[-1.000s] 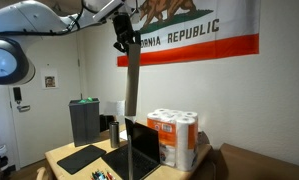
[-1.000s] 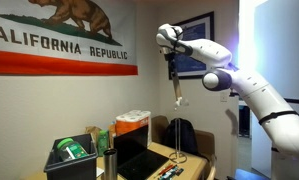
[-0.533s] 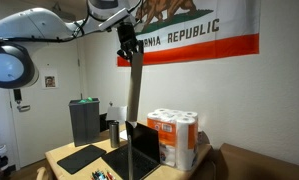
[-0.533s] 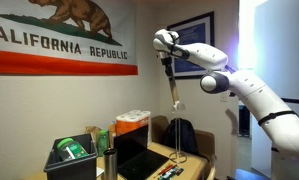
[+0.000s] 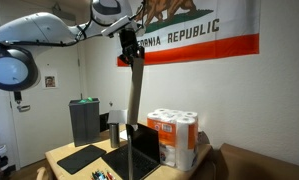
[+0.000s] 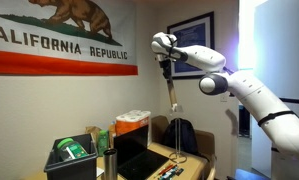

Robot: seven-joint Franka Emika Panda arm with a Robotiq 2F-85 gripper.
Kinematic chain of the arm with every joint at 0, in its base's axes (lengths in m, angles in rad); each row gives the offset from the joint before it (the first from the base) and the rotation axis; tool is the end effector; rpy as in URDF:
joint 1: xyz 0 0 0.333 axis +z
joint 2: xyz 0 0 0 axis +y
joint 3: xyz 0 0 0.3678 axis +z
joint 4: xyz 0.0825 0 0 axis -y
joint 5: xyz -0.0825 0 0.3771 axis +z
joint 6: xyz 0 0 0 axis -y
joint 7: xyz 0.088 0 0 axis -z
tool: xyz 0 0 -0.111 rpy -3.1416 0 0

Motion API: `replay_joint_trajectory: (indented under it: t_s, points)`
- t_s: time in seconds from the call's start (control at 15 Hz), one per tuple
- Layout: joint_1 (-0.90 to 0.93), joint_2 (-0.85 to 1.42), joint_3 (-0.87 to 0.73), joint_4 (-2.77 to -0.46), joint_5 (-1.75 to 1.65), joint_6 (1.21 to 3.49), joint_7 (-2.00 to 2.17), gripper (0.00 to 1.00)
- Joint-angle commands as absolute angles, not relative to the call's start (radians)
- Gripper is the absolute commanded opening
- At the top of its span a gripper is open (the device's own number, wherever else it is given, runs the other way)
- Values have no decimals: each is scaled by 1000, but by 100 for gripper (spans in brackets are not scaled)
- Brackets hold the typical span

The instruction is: Pick up the tissue paper roll and place it in the tissue paper holder.

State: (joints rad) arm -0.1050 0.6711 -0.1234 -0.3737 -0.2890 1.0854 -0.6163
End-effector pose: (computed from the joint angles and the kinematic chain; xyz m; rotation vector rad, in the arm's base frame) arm 0.6507 -0.1425 0.7324 2.7913 0.3851 -0.1215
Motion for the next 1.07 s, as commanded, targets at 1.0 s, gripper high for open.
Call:
replay_joint_trajectory:
  t_s: [1.0]
  points:
    - [-101, 699, -121, -376, -271, 1042, -506, 2]
